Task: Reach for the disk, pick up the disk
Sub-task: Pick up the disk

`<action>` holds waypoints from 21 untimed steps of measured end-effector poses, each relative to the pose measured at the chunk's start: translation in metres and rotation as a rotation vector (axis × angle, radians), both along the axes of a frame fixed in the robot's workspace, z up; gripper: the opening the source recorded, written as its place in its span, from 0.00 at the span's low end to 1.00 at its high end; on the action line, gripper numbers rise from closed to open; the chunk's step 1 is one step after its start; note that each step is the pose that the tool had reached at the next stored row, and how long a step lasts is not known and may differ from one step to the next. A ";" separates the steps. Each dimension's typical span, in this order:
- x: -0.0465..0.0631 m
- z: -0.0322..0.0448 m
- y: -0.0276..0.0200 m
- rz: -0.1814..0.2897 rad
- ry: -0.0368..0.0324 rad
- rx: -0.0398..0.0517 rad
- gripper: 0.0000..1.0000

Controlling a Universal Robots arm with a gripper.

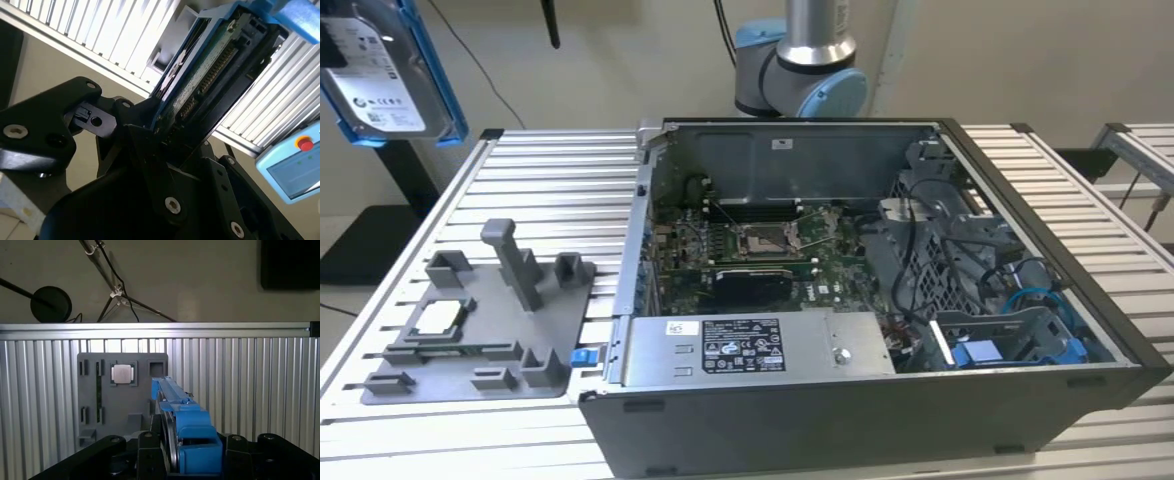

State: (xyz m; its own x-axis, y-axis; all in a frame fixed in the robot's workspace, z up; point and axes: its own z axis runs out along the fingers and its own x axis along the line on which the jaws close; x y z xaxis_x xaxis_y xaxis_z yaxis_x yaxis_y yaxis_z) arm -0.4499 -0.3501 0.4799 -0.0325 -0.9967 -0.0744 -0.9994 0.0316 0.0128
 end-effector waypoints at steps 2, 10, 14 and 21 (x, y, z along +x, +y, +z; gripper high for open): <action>0.000 0.0002 0.0000 0.000 -0.0002 0.0000 0.00; 0.000 0.0012 0.0000 0.000 -0.0001 0.0000 0.00; 0.000 0.0013 0.0000 0.000 0.0000 0.0002 0.00; 0.000 0.0056 0.0000 0.000 0.0001 0.0002 0.00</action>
